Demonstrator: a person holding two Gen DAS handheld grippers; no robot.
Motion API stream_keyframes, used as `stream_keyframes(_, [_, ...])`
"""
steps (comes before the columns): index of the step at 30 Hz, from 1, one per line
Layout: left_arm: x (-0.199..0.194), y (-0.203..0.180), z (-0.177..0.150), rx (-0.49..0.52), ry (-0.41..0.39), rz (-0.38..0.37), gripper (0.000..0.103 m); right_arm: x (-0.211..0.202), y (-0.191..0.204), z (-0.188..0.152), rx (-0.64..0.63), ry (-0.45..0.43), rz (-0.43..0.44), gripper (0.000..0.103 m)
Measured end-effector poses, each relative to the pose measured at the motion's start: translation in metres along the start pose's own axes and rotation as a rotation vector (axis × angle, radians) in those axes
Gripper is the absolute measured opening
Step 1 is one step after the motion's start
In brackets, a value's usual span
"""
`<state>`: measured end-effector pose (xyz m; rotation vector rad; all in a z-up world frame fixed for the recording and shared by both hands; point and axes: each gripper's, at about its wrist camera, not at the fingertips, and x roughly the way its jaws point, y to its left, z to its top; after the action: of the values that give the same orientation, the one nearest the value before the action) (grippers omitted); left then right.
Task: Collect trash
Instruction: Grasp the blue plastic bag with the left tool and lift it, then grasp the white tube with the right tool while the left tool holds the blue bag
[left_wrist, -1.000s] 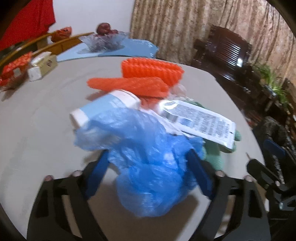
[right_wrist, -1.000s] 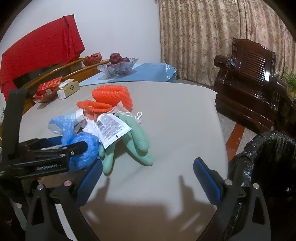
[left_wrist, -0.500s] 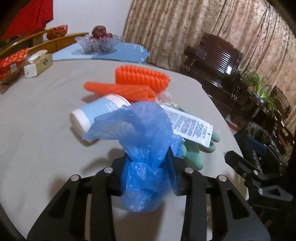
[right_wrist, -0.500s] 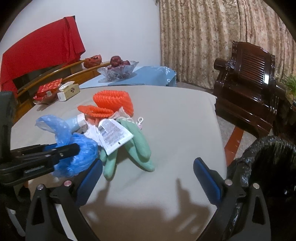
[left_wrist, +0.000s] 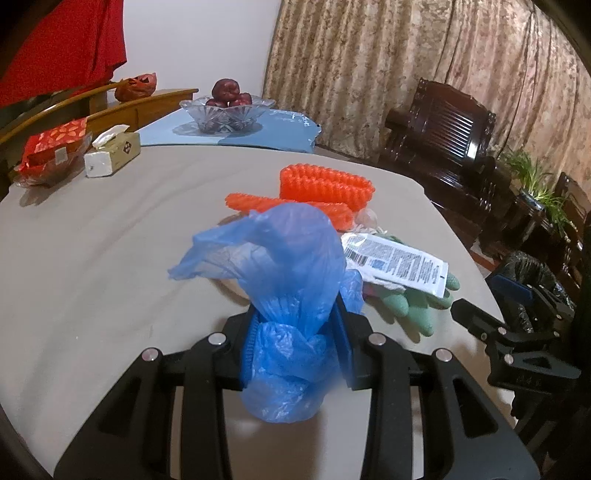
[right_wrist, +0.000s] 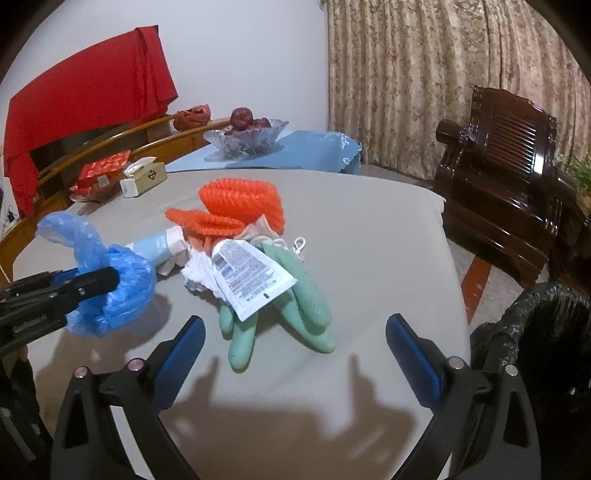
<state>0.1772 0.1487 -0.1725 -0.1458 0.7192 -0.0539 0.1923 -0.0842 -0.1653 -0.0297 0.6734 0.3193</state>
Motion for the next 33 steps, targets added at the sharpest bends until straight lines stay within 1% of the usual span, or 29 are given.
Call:
stream_keyframes(5, [-0.002, 0.008, -0.002, -0.001, -0.016, 0.017, 0.034, 0.001, -0.003, 0.003, 0.007, -0.001, -0.007, 0.094])
stream_keyframes(8, [-0.006, 0.008, 0.0, -0.005, -0.03, 0.023, 0.034, 0.005, 0.002, 0.009, -0.007, -0.007, 0.008, 0.092])
stream_keyframes(11, [-0.008, 0.009, 0.001, 0.003, -0.04, 0.028, 0.034, 0.012, 0.009, 0.014, -0.029, 0.0, 0.035, 0.083])
stream_keyframes(13, [-0.007, 0.011, 0.002, 0.003, -0.04, 0.031, 0.034, 0.022, 0.015, 0.017, -0.042, 0.021, 0.058, 0.071])
stream_keyframes(15, [-0.006, 0.013, 0.002, -0.002, -0.037, 0.032, 0.034, 0.028, 0.018, 0.018, -0.046, 0.034, 0.075, 0.064])
stream_keyframes(20, [-0.003, 0.016, 0.003, -0.003, -0.032, 0.036, 0.034, 0.04, 0.021, 0.019, -0.037, 0.05, 0.084, 0.062])
stream_keyframes(23, [-0.001, 0.015, 0.002, -0.006, -0.029, 0.04, 0.034, 0.044, 0.02, 0.019, -0.034, 0.063, 0.096, 0.053])
stream_keyframes(25, [0.0, 0.016, 0.002, -0.006, -0.027, 0.041, 0.034, 0.044, 0.021, 0.018, -0.033, 0.073, 0.123, 0.046])
stream_keyframes(29, [0.001, 0.016, 0.002, -0.006, -0.025, 0.044, 0.034, 0.038, 0.028, 0.016, -0.052, 0.069, 0.173, 0.039])
stream_keyframes(30, [0.0, 0.017, 0.002, -0.006, -0.024, 0.045, 0.034, 0.036, 0.029, 0.016, -0.047, 0.07, 0.202, 0.036])
stream_keyframes(32, [0.001, 0.018, 0.001, -0.006, -0.023, 0.045, 0.034, 0.033, 0.031, 0.015, -0.039, 0.072, 0.228, 0.036])
stream_keyframes(33, [0.001, 0.018, 0.001, -0.006, -0.022, 0.046, 0.034, 0.032, 0.032, 0.014, -0.042, 0.07, 0.225, 0.036])
